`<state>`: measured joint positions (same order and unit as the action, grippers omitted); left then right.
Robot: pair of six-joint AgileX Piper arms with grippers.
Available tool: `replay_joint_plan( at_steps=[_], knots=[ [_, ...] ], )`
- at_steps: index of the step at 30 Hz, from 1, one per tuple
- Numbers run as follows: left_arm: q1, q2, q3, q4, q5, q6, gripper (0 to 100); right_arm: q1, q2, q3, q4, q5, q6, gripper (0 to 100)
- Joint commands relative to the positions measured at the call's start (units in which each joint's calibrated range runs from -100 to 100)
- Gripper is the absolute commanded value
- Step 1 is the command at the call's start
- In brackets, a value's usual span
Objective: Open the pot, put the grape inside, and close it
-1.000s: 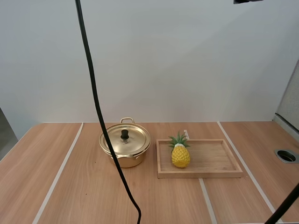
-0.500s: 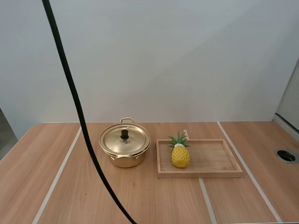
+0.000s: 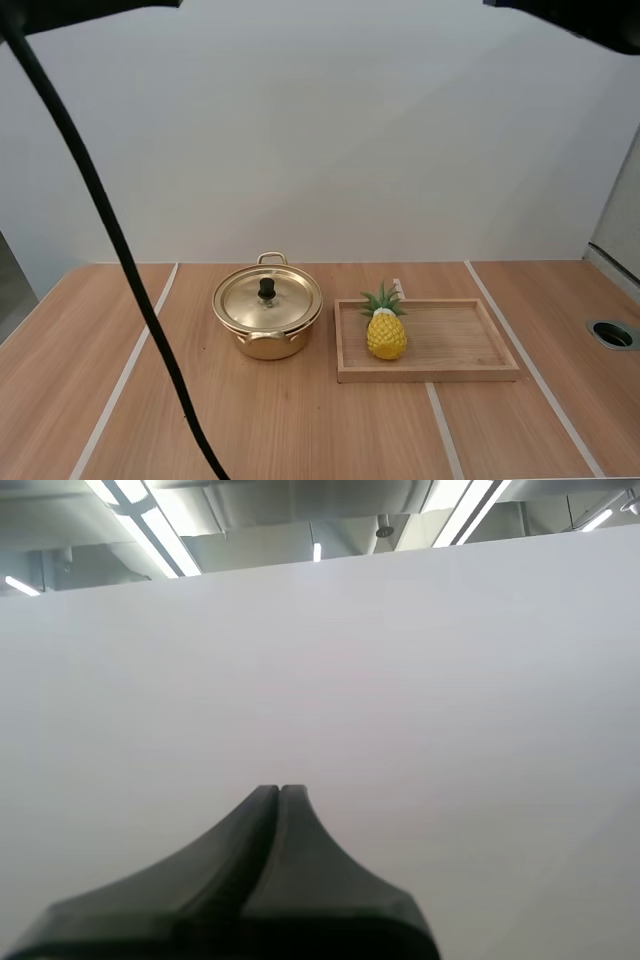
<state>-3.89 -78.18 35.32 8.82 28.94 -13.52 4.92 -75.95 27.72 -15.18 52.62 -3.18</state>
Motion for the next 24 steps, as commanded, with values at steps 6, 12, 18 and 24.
replay_joint_plan(
  at_steps=[6, 12, 18, 24],
  knots=[
    [0.22, -5.7, 5.5, 2.5, -5.1, -0.5, 0, -0.2, -11.2, 8.6, 0.1, -4.4, 0.2, 0],
    [1.86, -11.1, 10.9, 2.4, -6.9, -0.5, 0, -0.2, -16.7, 11.3, 0.1, -4.4, 0.2, 0],
    [3.06, -16.4, 15.3, 1.6, -8.2, -0.6, 0, -0.2, -19.4, 11.3, 0.7, -1.7, 0.2, 0],
    [3.15, -18.4, 17.5, 1.2, -7.1, -0.6, 0, -1.8, -24.1, 12.6, 8.5, 4.4, -4.8, 0]
  ],
)
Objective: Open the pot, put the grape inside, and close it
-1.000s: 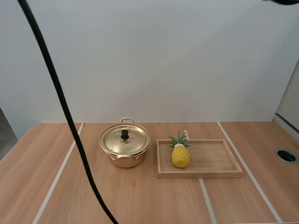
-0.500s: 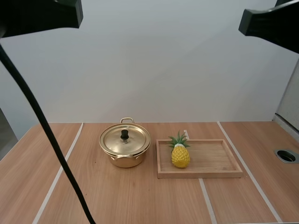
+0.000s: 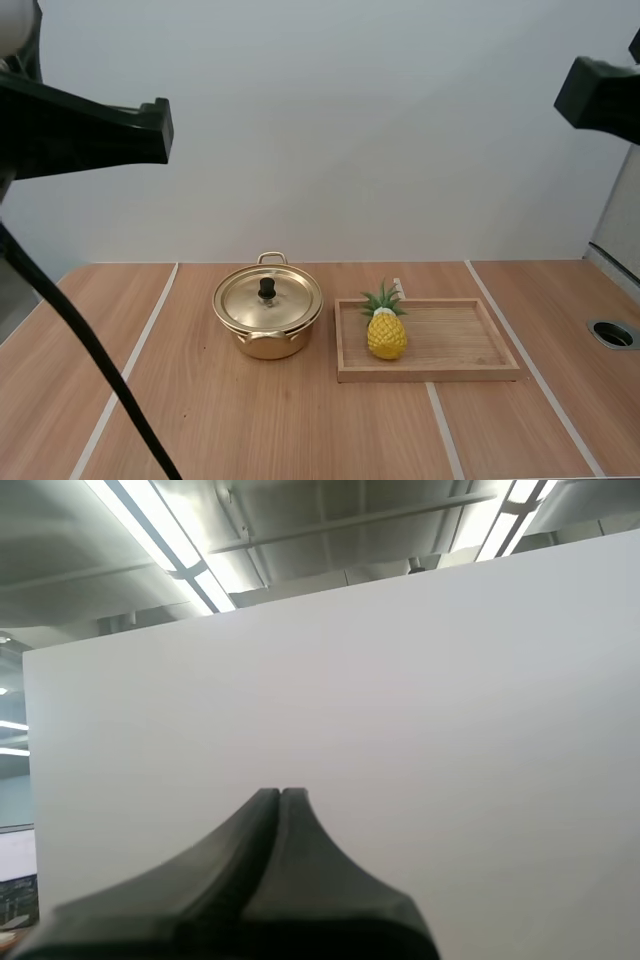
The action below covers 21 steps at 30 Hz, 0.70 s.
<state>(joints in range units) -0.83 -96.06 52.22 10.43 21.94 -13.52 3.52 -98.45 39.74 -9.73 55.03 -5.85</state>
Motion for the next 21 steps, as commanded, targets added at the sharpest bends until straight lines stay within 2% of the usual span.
replay_joint_plan(
  at_steps=[1, 9, 14, 21],
  knots=[
    [0.09, -0.5, 0.6, -0.6, 0.0, -0.6, 0, -0.4, -1.5, 0.8, 4.8, 3.0, -3.6, 0],
    [0.26, -1.5, 3.5, -0.7, 0.2, -1.3, 0, -0.4, -1.5, 0.8, 5.2, 4.4, -4.6, 0],
    [1.39, -3.9, 11.2, -0.7, 0.2, -3.5, 0, -0.4, -1.5, 1.1, 5.2, 4.4, -4.6, 0],
    [1.43, -3.9, 17.7, -0.7, -2.1, -5.4, 0, -1.0, -1.5, 8.7, 6.1, 3.3, -4.5, 0]
  ],
)
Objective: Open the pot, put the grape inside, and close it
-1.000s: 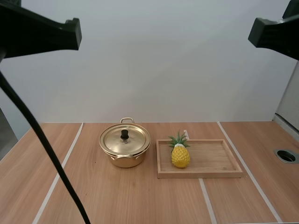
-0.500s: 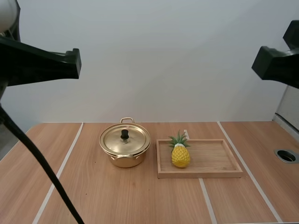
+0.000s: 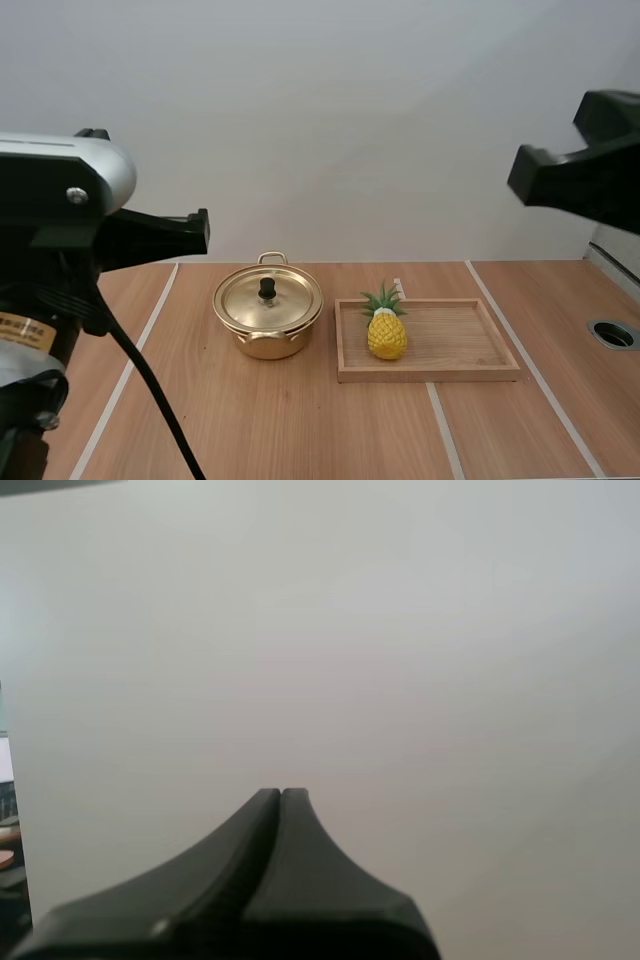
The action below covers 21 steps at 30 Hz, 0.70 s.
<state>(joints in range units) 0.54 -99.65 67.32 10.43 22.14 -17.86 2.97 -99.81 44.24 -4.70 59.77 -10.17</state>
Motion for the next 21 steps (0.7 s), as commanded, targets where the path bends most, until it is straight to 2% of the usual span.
replay_joint_plan(
  at_steps=[1, 8, 13, 17, 21],
  knots=[
    [0.05, -0.3, 3.6, -0.7, -3.5, -1.1, 0, -0.5, -0.2, 6.1, 1.1, -3.3, -0.2, 0],
    [0.05, -0.3, 13.0, 0.1, -6.1, -1.1, 0, -0.5, -0.2, 20.4, 0.8, -16.9, -0.3, 0],
    [0.05, -0.3, 16.9, 0.0, 1.6, -1.1, 0, -0.5, -0.2, 26.9, 0.5, -13.1, -0.3, 0],
    [-0.04, -0.3, 16.9, -0.3, -0.5, -1.1, 0, -0.5, -0.2, 27.6, 0.5, -11.0, -0.3, 0],
    [-0.13, -0.3, 18.7, -3.6, -0.5, -1.1, 0, -0.5, -0.2, 28.4, 0.5, -12.3, -0.3, 0]
  ],
)
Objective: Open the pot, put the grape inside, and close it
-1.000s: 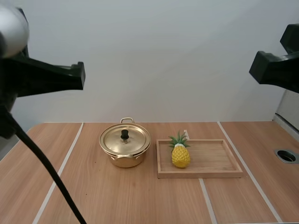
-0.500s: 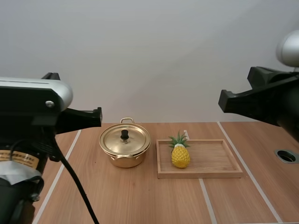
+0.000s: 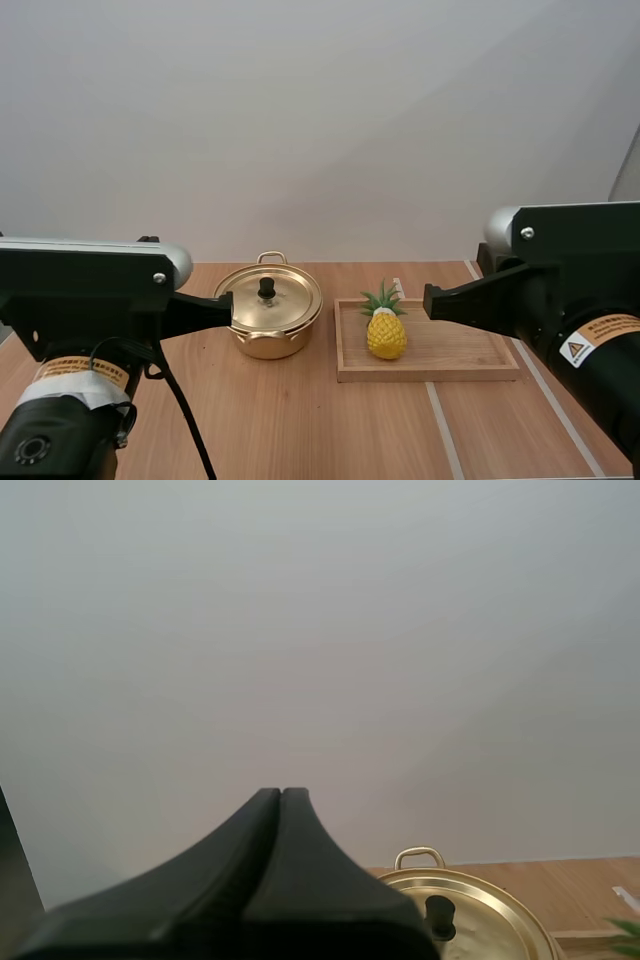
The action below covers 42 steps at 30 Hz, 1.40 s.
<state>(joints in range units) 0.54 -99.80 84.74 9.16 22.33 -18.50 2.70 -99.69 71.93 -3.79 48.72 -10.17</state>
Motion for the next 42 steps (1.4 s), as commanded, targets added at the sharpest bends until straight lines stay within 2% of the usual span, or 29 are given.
replay_joint_plan(
  at_steps=[1, 8, 17, 26, 31, 42],
  knots=[
    [-0.13, -0.2, 2.1, -2.3, -0.7, -0.4, 0, -0.2, -0.3, 1.2, -0.4, -1.2, -0.3, 0],
    [-0.13, -0.2, 8.1, -1.7, -0.7, -0.4, 0, -0.2, -0.3, 8.7, -0.6, -1.7, -0.3, 0],
    [-0.13, -0.2, 12.4, -1.7, -0.3, -0.4, 0, -0.2, -0.3, 18.6, -2.1, -11.2, -0.2, 0],
    [-0.13, -0.2, 15.3, -1.7, -0.1, -0.4, 0, -0.2, -0.3, 25.8, -2.6, -13.8, -0.2, 0],
    [-0.13, -0.2, 15.3, -2.4, 8.5, -0.4, 0, -0.2, -0.3, 26.7, -2.2, -15.1, -0.2, 0],
    [-0.13, -0.2, 15.3, -3.0, 7.7, -0.4, 0, -0.2, -0.3, 28.1, -2.0, -17.4, 0.0, 0]
  ],
)
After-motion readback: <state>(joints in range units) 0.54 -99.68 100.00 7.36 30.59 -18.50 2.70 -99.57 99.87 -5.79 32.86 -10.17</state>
